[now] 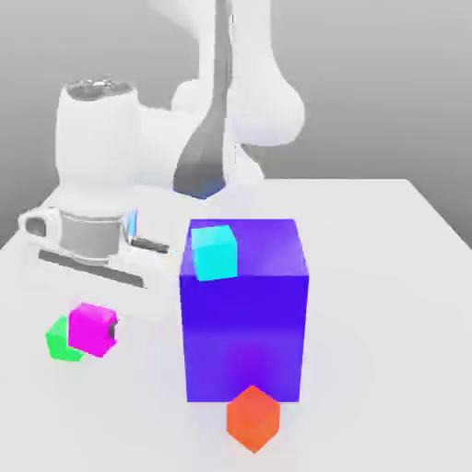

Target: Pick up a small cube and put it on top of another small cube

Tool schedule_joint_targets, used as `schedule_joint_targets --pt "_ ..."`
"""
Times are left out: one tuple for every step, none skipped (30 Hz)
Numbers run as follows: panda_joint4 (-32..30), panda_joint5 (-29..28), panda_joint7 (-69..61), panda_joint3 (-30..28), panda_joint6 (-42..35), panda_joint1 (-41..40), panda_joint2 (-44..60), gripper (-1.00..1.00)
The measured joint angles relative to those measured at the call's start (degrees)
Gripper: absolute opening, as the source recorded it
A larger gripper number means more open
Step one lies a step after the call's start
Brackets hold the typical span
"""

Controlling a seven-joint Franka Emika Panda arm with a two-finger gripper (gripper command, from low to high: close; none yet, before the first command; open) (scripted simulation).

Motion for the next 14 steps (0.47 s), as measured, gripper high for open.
schedule_joint_targets --pt "-0.8 0.9 -0.3 -1.4 -0.6 -1.7 -0.6 -1.00" --pt "-1.6 1.8 -0.5 -2.8 -1.1 -3.1 -1.2 -1.00" --pt "-2.4 2.7 -0.8 -4.5 -1.6 -4.6 -1.8 -1.00" --pt "-3.4 3.8 -1.4 -5.7 -2.3 -5.3 -2.0 -1.00" --pt "-3.9 4.6 -1.9 -6.2 -1.8 -5.7 -1.2 -1.00" --pt "-4.1 5.3 -2.3 -6.6 -0.6 -5.9 0.2 -1.00" --pt "-4.1 5.9 -2.7 -6.7 0.9 -5.9 1.9 -1.00" --pt "-4.1 6.7 -3.2 -6.8 2.7 -5.9 3.8 -1.00" --pt "-4.0 7.5 -3.8 -6.5 4.5 -6.1 5.7 -1.00" --pt "-3.9 8.4 -4.4 -6.1 6.4 -6.1 7.8 -1.00" --pt "-3.8 9.4 -5.2 -5.3 8.3 -6.6 9.8 -1.00" --pt "-3.8 10.1 -5.6 -4.9 9.4 -6.8 10.9 1.00" --pt "-3.8 10.1 -5.6 -4.9 9.4 -6.8 10.9 1.00" --pt "-3.8 10.1 -5.6 -4.9 9.4 -6.8 10.9 1.00"
